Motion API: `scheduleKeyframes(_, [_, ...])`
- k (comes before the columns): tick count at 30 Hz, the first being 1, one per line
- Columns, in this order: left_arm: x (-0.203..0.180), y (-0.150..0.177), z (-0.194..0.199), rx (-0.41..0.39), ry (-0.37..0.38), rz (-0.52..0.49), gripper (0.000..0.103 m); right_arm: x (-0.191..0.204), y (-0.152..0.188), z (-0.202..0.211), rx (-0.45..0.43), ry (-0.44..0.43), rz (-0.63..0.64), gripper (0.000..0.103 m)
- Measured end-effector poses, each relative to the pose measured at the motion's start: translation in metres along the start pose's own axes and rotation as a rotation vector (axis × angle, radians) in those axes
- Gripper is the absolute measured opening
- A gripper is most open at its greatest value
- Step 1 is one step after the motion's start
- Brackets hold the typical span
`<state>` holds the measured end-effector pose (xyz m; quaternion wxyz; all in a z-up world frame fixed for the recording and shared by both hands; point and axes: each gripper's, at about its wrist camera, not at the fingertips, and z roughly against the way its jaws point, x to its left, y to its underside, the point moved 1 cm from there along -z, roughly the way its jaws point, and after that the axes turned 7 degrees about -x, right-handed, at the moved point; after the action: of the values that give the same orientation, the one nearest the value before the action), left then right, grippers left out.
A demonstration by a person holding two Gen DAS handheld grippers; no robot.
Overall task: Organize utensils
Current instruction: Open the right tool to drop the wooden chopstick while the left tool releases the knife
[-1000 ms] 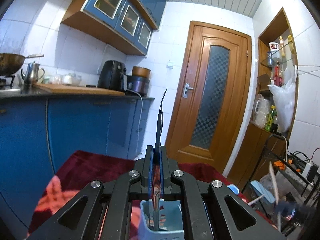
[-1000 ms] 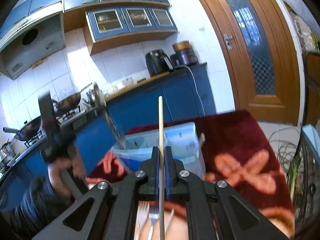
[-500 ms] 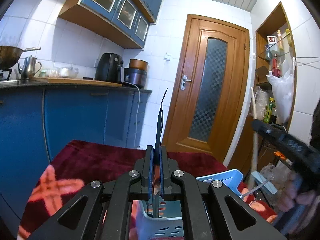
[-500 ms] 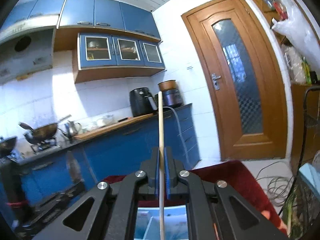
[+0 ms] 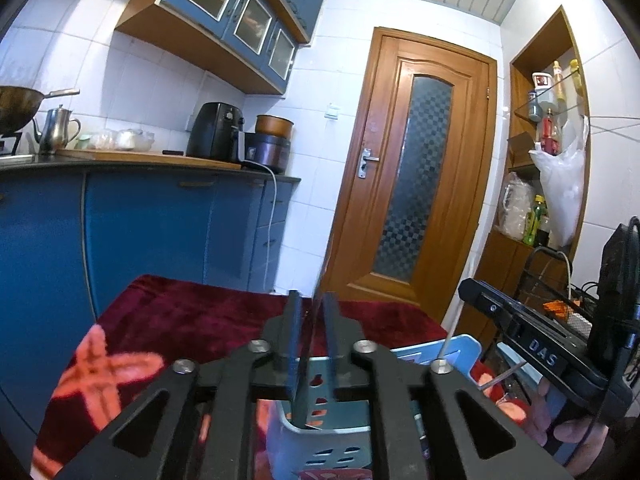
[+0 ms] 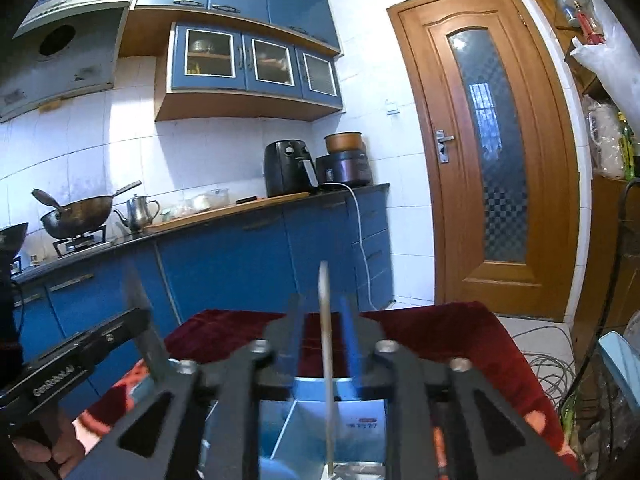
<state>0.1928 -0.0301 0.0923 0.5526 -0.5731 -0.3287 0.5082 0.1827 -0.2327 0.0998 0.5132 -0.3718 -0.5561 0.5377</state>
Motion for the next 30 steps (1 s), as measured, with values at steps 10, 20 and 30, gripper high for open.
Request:
scheduleKeyframes(10, [-0.010, -0.006, 0.026, 0.030, 0.021, 0.003, 0.035, 0.008, -0.009, 0.035, -0.004, -0.041, -0.039, 0.033])
scheduleKeyframes(20, [-0.018, -0.006, 0.064, 0.104, -0.009, -0.023, 0.035, 0.013, -0.011, 0.083, 0.052, -0.017, -0.079, 0.042])
scheduleKeyframes(30, [-0.018, 0.006, 0.101, 0.191, -0.050, -0.031, 0.037, 0.016, 0.005, 0.128, 0.140, 0.004, -0.062, 0.047])
